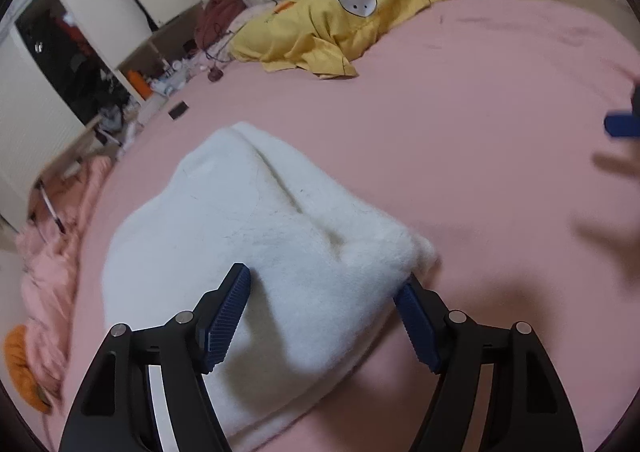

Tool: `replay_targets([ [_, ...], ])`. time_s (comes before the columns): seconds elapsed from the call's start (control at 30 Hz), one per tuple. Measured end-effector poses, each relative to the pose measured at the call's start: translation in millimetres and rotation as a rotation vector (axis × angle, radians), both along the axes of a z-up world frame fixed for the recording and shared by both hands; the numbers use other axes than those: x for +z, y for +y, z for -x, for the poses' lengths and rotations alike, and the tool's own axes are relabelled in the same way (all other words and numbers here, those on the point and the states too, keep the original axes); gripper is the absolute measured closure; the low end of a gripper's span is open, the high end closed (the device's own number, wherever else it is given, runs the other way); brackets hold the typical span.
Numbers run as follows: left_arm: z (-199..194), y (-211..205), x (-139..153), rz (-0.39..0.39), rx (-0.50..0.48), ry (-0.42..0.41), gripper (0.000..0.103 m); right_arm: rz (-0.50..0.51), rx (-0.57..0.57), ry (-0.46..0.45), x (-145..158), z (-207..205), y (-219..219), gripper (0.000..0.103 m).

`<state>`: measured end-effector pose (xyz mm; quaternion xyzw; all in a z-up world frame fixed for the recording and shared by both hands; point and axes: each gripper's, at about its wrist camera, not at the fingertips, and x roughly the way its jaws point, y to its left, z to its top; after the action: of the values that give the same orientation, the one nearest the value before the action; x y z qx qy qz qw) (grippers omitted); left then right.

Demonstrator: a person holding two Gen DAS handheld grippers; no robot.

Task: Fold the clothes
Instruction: 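Grasp the folded white cardigan edge with the left gripper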

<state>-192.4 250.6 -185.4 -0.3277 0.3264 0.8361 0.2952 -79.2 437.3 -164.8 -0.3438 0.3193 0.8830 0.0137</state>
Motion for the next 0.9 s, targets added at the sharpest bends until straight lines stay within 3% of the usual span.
replay_targets([
  [0.1,4,-3,14,-0.061,0.012,-0.017,0.031,-0.004,-0.002,0.002,0,-2,-2,0.000],
  [0.2,10,-3,13,-0.008,0.024,0.027,0.030,0.000,-0.001,0.000,-1,-3,-3,0.000],
  [0.23,16,-5,10,-0.006,0.031,0.001,0.030,-0.001,-0.001,-0.003,-1,-2,-3,0.000],
  [0.27,22,-7,6,-0.003,0.047,-0.037,0.038,0.000,0.000,-0.002,-1,-3,-3,0.000],
  [0.3,24,-8,2,-0.004,0.059,-0.063,0.058,0.000,0.000,-0.001,-1,-3,-4,0.000],
  [0.37,19,-9,5,-0.022,0.075,-0.028,0.075,-0.002,-0.002,0.000,0,-3,-3,0.000],
  [0.4,18,-10,9,-0.044,0.083,-0.019,0.078,-0.003,-0.003,0.001,1,-3,-3,0.000],
  [0.57,41,-53,37,-0.275,0.229,-0.134,0.082,-0.010,-0.009,-0.009,-1,-3,-3,0.000],
  [0.77,67,-151,109,-0.517,0.452,-0.065,0.083,-0.070,0.010,-0.014,-2,0,-11,0.000],
  [0.9,62,-279,133,-0.644,0.765,0.053,0.082,-0.125,0.030,-0.027,-4,2,-23,0.000],
])
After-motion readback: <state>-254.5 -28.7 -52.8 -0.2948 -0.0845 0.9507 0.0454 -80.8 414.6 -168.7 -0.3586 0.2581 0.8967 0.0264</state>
